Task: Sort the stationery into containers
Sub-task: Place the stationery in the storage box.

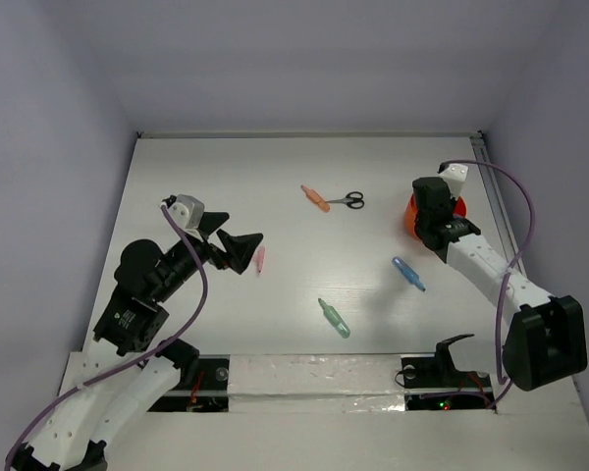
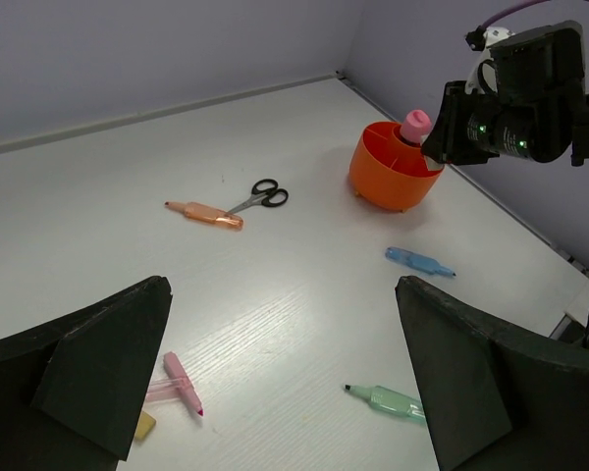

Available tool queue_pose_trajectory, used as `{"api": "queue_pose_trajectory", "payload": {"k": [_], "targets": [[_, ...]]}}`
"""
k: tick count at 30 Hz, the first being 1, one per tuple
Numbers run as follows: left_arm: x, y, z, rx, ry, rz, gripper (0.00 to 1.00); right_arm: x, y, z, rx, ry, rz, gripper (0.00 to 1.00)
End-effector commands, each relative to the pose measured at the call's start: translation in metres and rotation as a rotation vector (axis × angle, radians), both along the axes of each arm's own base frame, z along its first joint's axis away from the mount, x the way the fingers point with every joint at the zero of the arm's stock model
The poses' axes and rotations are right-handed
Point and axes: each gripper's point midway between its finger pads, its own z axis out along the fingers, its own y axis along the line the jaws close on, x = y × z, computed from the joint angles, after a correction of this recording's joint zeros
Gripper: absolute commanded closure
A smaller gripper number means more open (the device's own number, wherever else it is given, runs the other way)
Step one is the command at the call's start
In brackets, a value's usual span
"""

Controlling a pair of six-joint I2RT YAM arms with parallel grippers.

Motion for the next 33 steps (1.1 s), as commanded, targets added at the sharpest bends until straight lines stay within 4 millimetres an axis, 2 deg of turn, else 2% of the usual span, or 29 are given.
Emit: {"api": "queue_pose_trajectory", "payload": {"k": [1,14,23,26,33], "targets": [[0.003,-0.002,0.008,-0.018,-0.029,-0.006,0.01,0.011,-0.011,0.011,0.005,-0.099,-0.078,0.89],[0.008,-0.001,0.005,-0.009,-0.019,0.006,0.01,0.017,-0.025,0.002,-0.017,-0.14,-0.135,0.87],[0.008,-0.003,0.005,-0.009,-0.019,-0.003,0.01,0.018,-0.027,-0.008,-0.032,-0.126,-0.145,0.68],[0.006,-0.002,0.007,-0.014,-0.03,-0.006,0.01,0.021,-0.026,-0.004,-0.024,-0.161,-0.144,0.66],[0.005,-0.002,0.007,-0.013,-0.031,-0.006,0.01,0.018,-0.028,-0.005,-0.025,-0.16,-0.149,0.52]]}}
